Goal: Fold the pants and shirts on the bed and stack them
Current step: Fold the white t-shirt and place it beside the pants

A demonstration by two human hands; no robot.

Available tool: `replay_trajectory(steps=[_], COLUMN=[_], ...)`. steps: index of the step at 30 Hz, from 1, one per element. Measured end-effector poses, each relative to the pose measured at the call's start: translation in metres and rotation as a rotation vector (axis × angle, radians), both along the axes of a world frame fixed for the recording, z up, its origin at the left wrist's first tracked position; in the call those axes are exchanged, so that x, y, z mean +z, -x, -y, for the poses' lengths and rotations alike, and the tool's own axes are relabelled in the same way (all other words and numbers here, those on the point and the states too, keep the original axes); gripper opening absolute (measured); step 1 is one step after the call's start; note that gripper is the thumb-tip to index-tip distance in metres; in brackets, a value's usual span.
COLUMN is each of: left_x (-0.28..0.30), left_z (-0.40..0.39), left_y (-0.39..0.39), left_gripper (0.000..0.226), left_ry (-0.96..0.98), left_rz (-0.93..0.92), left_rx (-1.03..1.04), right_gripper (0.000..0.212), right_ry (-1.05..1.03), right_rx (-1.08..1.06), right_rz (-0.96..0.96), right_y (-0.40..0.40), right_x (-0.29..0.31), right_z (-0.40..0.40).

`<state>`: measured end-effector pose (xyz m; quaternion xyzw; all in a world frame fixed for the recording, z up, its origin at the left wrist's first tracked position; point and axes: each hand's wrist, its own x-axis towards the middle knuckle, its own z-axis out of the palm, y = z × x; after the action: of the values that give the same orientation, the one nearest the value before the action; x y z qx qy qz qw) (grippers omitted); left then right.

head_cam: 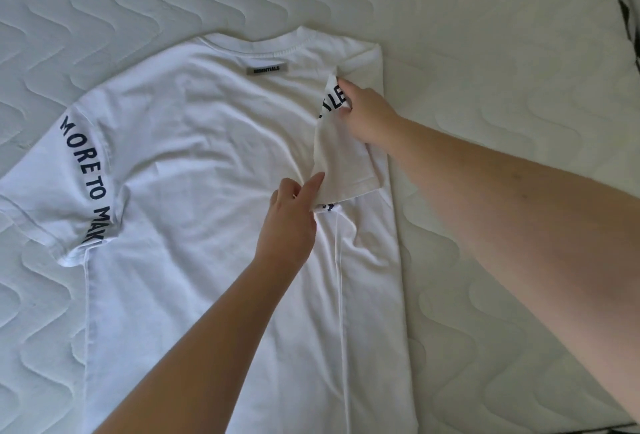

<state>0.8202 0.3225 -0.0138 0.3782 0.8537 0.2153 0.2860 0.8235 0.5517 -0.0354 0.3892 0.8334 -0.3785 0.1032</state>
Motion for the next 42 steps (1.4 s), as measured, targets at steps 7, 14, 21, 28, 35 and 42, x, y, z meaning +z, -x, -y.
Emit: replay_trajectory(steps=[7, 14, 21, 28, 35, 42], left_x=[0.006, -0.004, -0.013, -0.017, -0.044, -0.059], left_z=[0.012, 0.025, 0.010, -0.013, -0.088, -0.116], left_y=[-0.014, -0.011, -0.011, -0.010, 0.035, 0.060], left_gripper=[0.058, 0.044, 0.050, 0.052, 0.054, 0.068], left_ry=[-0.169, 0.083, 0.135, -0.217, 0.118, 0.110], left_rz=[-0.130, -0.121, -0.176, -0.423, -0.284, -0.430], left_rx=[-0.028, -0.079, -0.002, -0.105, -0.290, -0.398], right_gripper=[0.066, 0.019, 0.027, 0.038, 0.053, 0.053], right_ry=[0.020, 0.009, -0.186, -0.462, -0.549, -0.544], right_rx=[-0.204, -0.157, -0.249, -0.211, 0.091, 0.135], right_rz=[0.000, 0.217, 0.068, -0.305, -0.132, -0.158], right_y=[-0.043, -0.084, -0.100, -0.110, -0.122, -0.131], right_x=[0.012, 0.018, 0.014, 0.007, -0.027, -0.044], right_z=[0.025, 0.053, 0.076, 0.111, 0.127, 0.118])
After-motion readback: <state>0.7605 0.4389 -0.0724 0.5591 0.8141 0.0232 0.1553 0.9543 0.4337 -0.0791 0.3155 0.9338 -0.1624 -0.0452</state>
